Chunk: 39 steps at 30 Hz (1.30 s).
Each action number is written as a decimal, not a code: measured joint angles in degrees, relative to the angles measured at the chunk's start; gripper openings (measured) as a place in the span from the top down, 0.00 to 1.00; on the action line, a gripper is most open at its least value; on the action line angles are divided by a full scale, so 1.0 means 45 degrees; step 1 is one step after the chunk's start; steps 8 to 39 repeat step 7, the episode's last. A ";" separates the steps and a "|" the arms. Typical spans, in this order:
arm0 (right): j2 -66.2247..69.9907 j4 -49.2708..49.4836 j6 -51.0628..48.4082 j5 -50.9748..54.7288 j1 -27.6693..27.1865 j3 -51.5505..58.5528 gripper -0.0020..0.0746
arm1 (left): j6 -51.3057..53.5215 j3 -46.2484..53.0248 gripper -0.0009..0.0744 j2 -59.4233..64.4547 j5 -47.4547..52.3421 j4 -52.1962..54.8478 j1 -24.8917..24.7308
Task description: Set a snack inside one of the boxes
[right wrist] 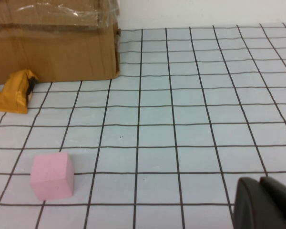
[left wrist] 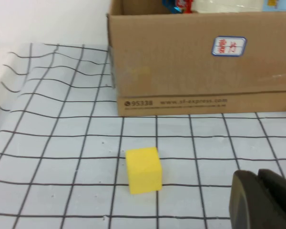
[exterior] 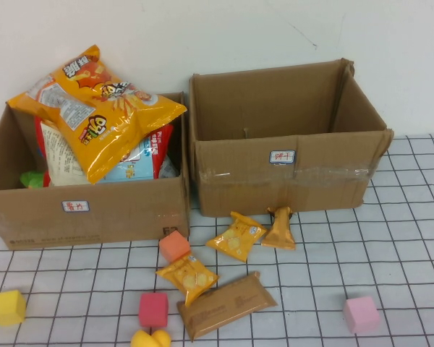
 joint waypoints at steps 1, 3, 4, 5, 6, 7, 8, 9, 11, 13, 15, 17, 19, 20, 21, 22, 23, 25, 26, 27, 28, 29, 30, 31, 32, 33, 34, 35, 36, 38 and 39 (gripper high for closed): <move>0.0000 0.0000 0.0000 0.0000 0.0000 0.0000 0.98 | 0.0000 -0.0024 0.99 0.0000 0.0020 0.0000 -0.0080; 0.0000 0.0000 0.0000 0.0000 0.0000 0.0000 0.98 | 0.0000 -0.0024 0.99 0.0000 0.0020 0.0000 -0.0293; 0.0000 0.0000 0.0000 0.0000 0.0000 0.0000 0.98 | 0.0000 -0.0024 0.99 0.0000 0.0020 0.0000 -0.0390; 0.0000 0.0000 0.0000 0.0000 0.0000 0.0000 0.98 | -0.0020 -0.0024 0.99 0.0000 0.0020 0.0000 -0.0445; 0.0000 0.0000 0.0000 0.0000 0.0000 0.0000 0.98 | -0.0020 -0.0024 0.99 0.0000 0.0020 0.0000 -0.0509; 0.0000 0.0000 0.0000 0.0000 0.0000 0.0000 0.98 | -0.0020 -0.0024 0.99 0.0000 0.0020 0.0000 -0.0532; 0.0000 0.0000 0.0000 0.0000 0.0000 0.0000 0.98 | -0.0020 -0.0024 0.99 0.0000 0.0020 0.0000 -0.0532; 0.0000 0.0000 0.0000 0.0000 0.0000 0.0000 0.98 | -0.0020 -0.0024 0.99 0.0000 0.0020 0.0000 -0.0532; 0.0000 0.0000 0.0000 0.0000 0.0000 0.0000 0.98 | -0.0020 -0.0024 0.99 0.0000 0.0020 0.0000 -0.0532; 0.0000 0.0000 0.0000 0.0000 0.0000 0.0000 0.98 | -0.0020 -0.0024 0.99 0.0000 0.0020 0.0000 -0.0532; 0.0000 0.0000 0.0000 0.0000 0.0000 0.0000 0.98 | -0.0020 -0.0024 0.99 0.0000 0.0020 0.0000 -0.0532; 0.0000 0.0000 0.0000 0.0000 0.0000 0.0000 0.98 | -0.0020 -0.0024 0.99 0.0000 0.0020 0.0000 -0.0532; 0.0000 0.0000 0.0000 0.0000 0.0000 0.0000 0.98 | -0.0020 -0.0024 0.99 0.0000 0.0020 0.0000 -0.0532; 0.0000 0.0000 0.0000 0.0000 0.0000 0.0000 0.98 | -0.0020 -0.0024 0.99 0.0000 0.0020 0.0000 -0.0532; 0.0000 0.0000 0.0000 0.0000 0.0000 0.0000 0.98 | -0.0020 -0.0024 0.99 0.0000 0.0020 0.0000 -0.0532; 0.0000 0.0000 0.0000 0.0000 0.0000 0.0000 0.98 | -0.0020 -0.0024 0.99 0.0000 0.0020 0.0000 -0.0532; 0.0000 0.0000 0.0000 0.0000 0.0000 0.0000 0.98 | -0.0020 -0.0024 0.99 0.0000 0.0020 0.0000 -0.0532; 0.0000 0.0000 0.0000 0.0000 0.0000 0.0000 0.98 | -0.0020 -0.0024 0.99 0.0000 0.0020 0.0000 -0.0532; 0.0000 0.0000 0.0000 0.0000 0.0000 0.0000 0.98 | -0.0020 -0.0024 0.99 0.0000 0.0020 0.0000 -0.0532; 0.0000 0.0000 0.0000 0.0000 0.0000 0.0000 0.98 | -0.0020 -0.0024 0.99 0.0000 0.0020 0.0000 -0.0532; 0.0000 0.0000 0.0000 0.0000 0.0000 0.0000 0.98 | -0.0020 -0.0024 0.99 0.0000 0.0020 0.0000 -0.0532; 0.0000 0.0000 0.0000 0.0000 0.0000 0.0000 0.98 | -0.0020 -0.0024 0.99 0.0000 0.0020 0.0000 -0.0532; 0.0000 0.0000 0.0000 0.0000 0.0000 0.0000 0.98 | -0.0020 -0.0024 0.99 0.0000 0.0020 0.0000 -0.0532; 0.0000 0.0000 0.0000 0.0000 0.0000 0.0000 0.98 | -0.0020 -0.0024 0.99 0.0000 0.0020 0.0000 -0.0532; 0.0000 0.0000 0.0000 0.0000 0.0000 0.0000 0.98 | -0.0020 -0.0024 0.99 0.0000 0.0020 0.0000 -0.0532; 0.0000 0.0000 0.0000 0.0000 0.0000 0.0000 0.98 | -0.0020 -0.0024 0.99 0.0000 0.0020 0.0000 -0.0532; 0.0000 0.0000 0.0000 0.0000 0.0000 0.0000 0.98 | -0.0020 -0.0024 0.99 0.0000 0.0020 0.0000 -0.0532; 0.0000 0.0000 0.0000 0.0000 0.0000 0.0000 0.98 | -0.0020 -0.0024 0.99 0.0000 0.0020 0.0000 -0.0532; 0.0000 0.0000 0.0000 0.0000 0.0000 0.0000 0.98 | -0.0020 -0.0024 0.99 0.0000 0.0020 0.0000 -0.0532; 0.0000 0.0000 0.0000 0.0000 0.0000 0.0000 0.98 | -0.0020 -0.0024 0.99 0.0000 0.0020 0.0000 -0.0532; 0.0000 0.0000 0.0000 0.0000 0.0000 0.0000 0.98 | -0.0020 -0.0024 0.99 0.0000 0.0020 0.0000 -0.0532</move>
